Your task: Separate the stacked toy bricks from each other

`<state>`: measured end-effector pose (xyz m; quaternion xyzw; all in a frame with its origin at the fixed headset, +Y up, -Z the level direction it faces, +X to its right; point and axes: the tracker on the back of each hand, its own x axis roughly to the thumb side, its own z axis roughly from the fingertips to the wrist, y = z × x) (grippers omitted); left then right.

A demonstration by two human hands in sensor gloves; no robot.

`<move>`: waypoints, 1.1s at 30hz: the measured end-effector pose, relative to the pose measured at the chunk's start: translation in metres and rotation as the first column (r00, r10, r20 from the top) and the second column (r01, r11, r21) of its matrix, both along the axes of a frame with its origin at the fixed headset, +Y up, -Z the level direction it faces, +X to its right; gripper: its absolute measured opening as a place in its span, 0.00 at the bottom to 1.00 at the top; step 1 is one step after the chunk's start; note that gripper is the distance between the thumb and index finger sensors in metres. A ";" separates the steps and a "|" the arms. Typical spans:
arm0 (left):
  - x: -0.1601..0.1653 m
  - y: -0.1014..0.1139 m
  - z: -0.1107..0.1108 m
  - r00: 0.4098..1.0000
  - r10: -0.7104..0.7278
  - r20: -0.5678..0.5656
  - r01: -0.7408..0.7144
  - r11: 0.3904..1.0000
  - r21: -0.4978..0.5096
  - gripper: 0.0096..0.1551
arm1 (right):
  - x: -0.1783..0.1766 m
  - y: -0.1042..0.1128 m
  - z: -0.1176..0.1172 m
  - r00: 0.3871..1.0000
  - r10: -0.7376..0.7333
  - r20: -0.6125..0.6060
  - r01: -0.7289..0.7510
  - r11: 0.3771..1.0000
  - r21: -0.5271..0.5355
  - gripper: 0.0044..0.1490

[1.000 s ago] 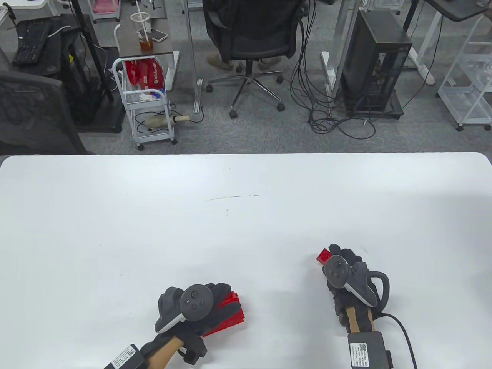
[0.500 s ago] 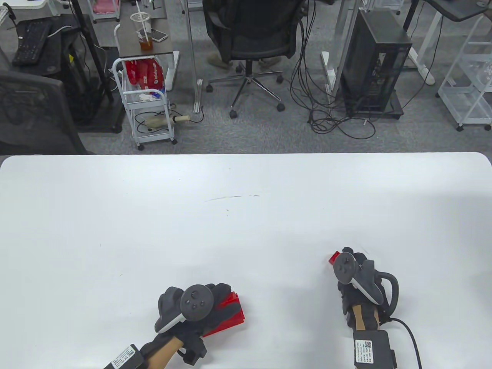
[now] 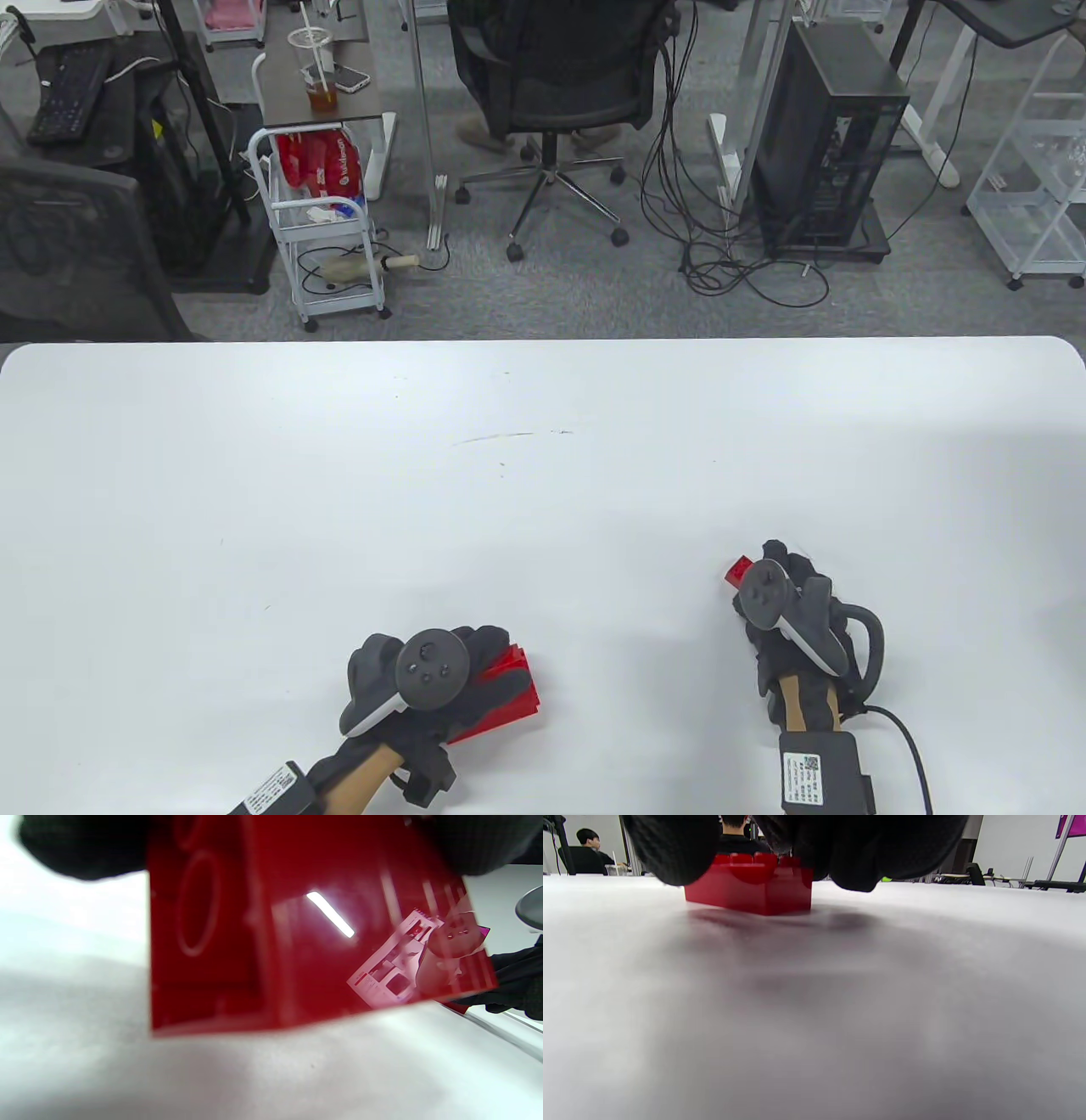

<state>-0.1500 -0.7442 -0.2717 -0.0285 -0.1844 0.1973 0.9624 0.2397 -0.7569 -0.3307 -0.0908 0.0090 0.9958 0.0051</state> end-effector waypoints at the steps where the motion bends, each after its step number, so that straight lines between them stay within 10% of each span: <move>1: 0.000 0.000 0.000 1.000 0.001 -0.001 -0.001 1.000 0.003 0.40 | -0.001 0.003 0.001 1.000 -0.005 -0.003 0.005 1.000 0.019 0.52; 16: -0.003 0.001 -0.001 0.999 0.024 -0.021 -0.024 1.000 0.019 0.40 | -0.043 0.023 0.024 0.950 -0.191 -0.246 0.249 0.939 0.235 0.56; 33: -0.004 0.001 -0.002 0.998 0.056 -0.010 -0.056 0.998 0.017 0.41 | -0.098 0.028 0.048 0.738 -0.421 -0.527 0.505 0.863 0.019 0.57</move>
